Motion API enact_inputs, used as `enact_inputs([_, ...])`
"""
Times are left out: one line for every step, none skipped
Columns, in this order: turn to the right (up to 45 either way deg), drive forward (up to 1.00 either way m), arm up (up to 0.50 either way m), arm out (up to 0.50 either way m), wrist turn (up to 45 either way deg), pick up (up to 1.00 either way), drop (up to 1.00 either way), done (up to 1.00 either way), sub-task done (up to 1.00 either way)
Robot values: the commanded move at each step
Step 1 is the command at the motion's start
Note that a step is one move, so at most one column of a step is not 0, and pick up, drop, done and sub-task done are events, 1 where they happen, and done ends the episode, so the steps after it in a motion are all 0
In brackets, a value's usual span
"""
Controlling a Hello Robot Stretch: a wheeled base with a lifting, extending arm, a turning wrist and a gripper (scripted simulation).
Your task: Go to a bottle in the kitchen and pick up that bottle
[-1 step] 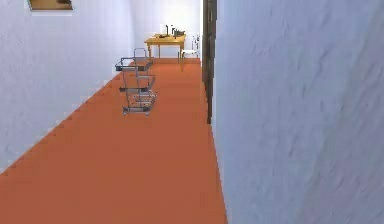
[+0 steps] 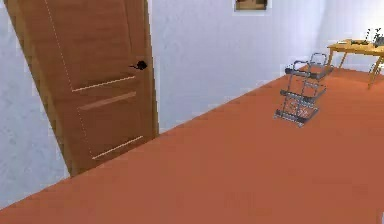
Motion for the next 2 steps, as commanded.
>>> enact_inputs([-36.0,0.00,0.00,0.00,0.0,0.00,0.00,0.00,0.00])
enact_inputs([0.0,0.10,0.00,0.00,0.0,0.00,0.00,0.00,0.00])
